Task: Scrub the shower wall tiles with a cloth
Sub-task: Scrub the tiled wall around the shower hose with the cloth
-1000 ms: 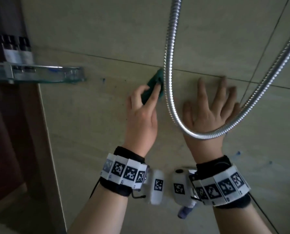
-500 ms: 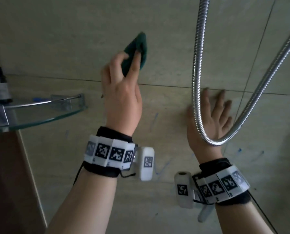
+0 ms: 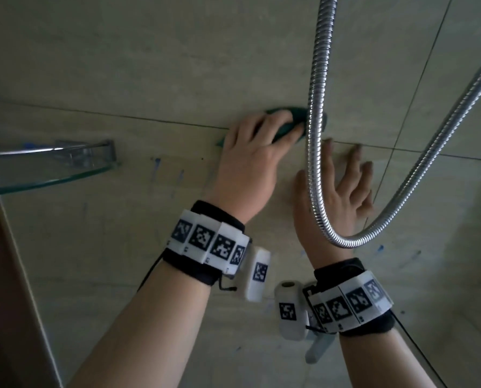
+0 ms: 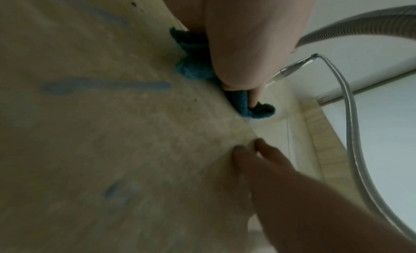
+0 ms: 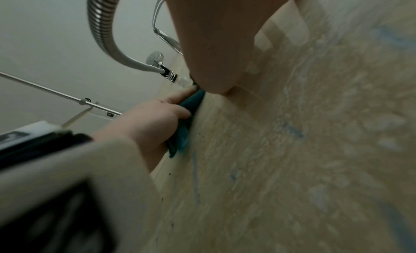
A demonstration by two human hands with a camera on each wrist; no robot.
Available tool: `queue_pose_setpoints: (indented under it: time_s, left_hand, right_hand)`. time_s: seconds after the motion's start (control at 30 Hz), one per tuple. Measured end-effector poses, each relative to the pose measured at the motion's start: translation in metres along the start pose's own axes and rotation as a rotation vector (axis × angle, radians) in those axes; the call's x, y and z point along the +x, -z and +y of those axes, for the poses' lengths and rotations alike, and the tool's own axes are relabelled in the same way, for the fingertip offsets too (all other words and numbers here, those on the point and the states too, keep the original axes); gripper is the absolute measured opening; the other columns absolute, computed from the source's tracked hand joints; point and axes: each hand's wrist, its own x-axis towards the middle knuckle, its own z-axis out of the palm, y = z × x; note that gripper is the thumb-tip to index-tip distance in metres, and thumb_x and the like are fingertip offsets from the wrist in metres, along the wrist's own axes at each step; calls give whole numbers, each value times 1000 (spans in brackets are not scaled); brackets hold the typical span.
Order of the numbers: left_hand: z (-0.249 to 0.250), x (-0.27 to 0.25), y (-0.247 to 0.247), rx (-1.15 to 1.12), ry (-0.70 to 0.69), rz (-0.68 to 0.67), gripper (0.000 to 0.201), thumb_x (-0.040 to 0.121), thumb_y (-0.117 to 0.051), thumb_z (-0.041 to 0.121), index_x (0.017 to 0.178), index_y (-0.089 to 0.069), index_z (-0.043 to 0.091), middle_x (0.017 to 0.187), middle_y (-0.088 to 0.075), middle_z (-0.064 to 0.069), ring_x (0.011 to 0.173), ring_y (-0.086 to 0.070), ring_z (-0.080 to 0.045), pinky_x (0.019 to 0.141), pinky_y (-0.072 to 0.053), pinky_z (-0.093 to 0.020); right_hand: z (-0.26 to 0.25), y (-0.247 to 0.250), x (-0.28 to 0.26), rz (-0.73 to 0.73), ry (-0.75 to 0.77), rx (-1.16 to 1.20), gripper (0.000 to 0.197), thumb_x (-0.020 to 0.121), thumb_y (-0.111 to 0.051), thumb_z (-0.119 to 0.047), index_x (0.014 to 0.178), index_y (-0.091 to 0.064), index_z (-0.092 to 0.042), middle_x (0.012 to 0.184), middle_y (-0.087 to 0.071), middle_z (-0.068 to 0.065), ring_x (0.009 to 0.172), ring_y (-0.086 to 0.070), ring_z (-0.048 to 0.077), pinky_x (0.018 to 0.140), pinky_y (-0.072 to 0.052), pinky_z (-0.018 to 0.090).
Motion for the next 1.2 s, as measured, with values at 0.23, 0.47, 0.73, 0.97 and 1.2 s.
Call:
queue_pose_setpoints:
  time_s: [0.23, 0.47, 0.73, 0.97, 1.2]
  left_hand:
    - [2, -73, -15, 5, -8, -81, 48, 85, -40, 3, 124, -64, 16, 127, -59, -6, 113, -43, -27, 90, -36, -41]
    - [-13, -25, 2, 123, 102, 8, 52, 87, -35, 3, 132, -58, 18, 135, -53, -7, 113, -37, -27, 90, -45, -47]
    - [-1, -42, -7, 103, 102, -12, 52, 87, -33, 4, 127, -63, 19, 134, -55, -6, 119, -40, -29, 95, -39, -46]
    - [12, -120, -38, 78, -71, -92, 41, 85, -46, 5, 115, -71, 18, 123, -60, -4, 113, -43, -28, 90, -31, -40]
    - [0, -118, -28, 192, -98, -78, 50, 81, -53, -2, 127, -62, 15, 132, -41, -2, 112, -42, -29, 91, -36, -41]
  right_hand:
    - [-5, -16, 0, 202, -12, -26, 57, 96, -14, -59, 148, -28, -40, 159, -19, 4, 145, -15, 34, 111, -19, 56]
    - [8, -19, 2, 181, 57, 36, 57, 94, -36, -49, 148, -22, -40, 160, -14, 6, 145, -7, 33, 114, -7, 53]
    - [13, -8, 2, 99, 59, 63, 61, 95, -49, -44, 149, -22, -42, 161, -5, 1, 146, 1, 28, 114, -6, 49]
    - [9, -12, 0, 154, 27, 47, 56, 91, -38, -41, 146, -25, -46, 161, -9, -3, 147, -4, 28, 114, -12, 53]
    - [6, -12, -2, 129, 33, 50, 57, 94, -37, -35, 148, -21, -43, 161, -7, 0, 147, -1, 31, 116, -5, 52]
